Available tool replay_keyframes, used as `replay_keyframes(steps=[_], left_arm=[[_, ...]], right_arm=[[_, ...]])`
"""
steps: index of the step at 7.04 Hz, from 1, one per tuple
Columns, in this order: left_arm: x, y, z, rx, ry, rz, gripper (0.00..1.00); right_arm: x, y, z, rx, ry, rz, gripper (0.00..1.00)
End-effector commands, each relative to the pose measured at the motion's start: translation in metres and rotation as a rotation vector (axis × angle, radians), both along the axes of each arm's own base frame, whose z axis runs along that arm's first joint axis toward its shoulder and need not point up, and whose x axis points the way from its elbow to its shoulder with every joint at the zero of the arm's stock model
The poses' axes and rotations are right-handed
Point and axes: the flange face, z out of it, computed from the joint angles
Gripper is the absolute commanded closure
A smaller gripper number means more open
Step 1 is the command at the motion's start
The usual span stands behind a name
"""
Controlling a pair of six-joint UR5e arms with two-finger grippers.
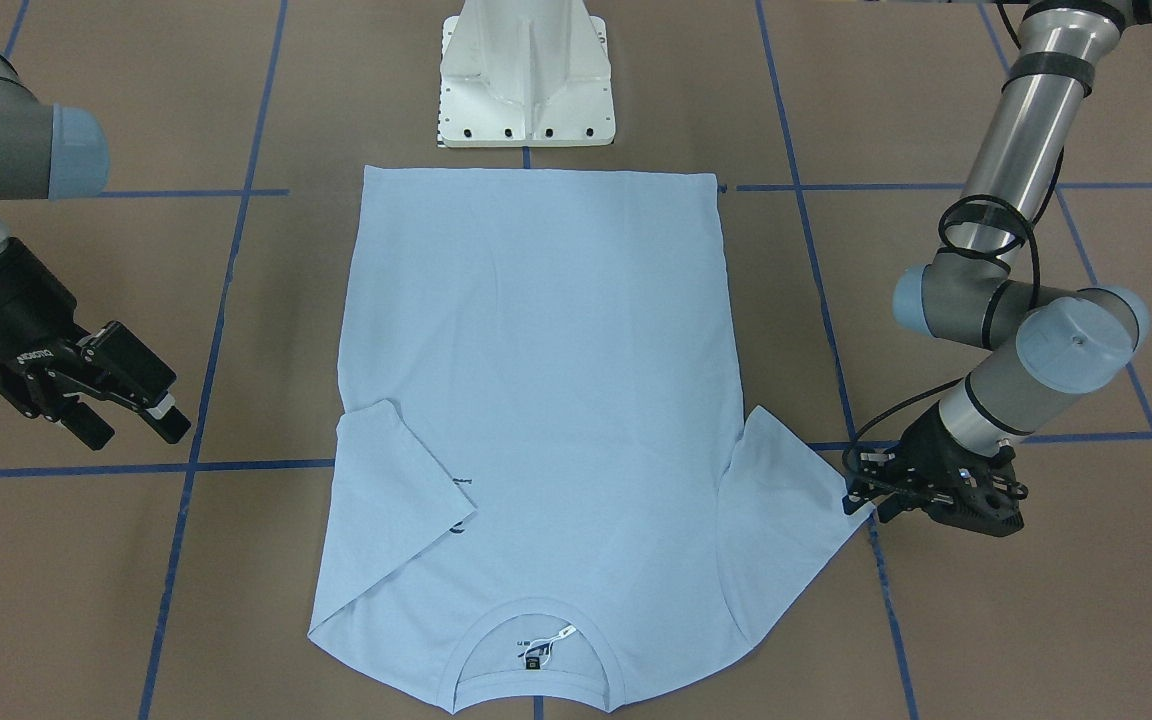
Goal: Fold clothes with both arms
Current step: 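Lower the left gripper onto the sleeve nearest it and grasp it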
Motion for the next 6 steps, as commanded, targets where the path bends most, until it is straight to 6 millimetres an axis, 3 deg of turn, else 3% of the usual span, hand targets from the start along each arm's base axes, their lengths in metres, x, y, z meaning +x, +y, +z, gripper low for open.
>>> replay_keyframes(steps=[1,2,3,4,5,6], left_arm=[[0.006,0.004,0.001,-0.002,-0.001,0.01,0.49],[0.007,0.005,0.001,-0.003,-0.001,0.011,0.49],[0.011,0.007,0.0,-0.024,0.008,0.005,0.58],[0.012,0.008,-0.005,-0.023,0.017,0.002,1.0],[0.01,0.011,-0.026,0.002,0.046,0.015,1.0],[0.011,0.016,-0.031,-0.01,0.071,0.05,1.0]], right_arm=[[-0.001,0.0,0.0,0.0,0.0,-0.001,0.0],[0.0,0.001,-0.001,0.001,-0.001,-0.001,0.0],[-0.001,0.001,0.001,-0.001,0.001,-0.002,0.0],[-0.001,0.001,0.0,0.0,0.001,-0.001,0.0],[-0.002,0.0,0.001,-0.001,0.001,-0.001,0.0],[-0.002,0.001,0.002,-0.002,0.002,-0.002,0.0]])
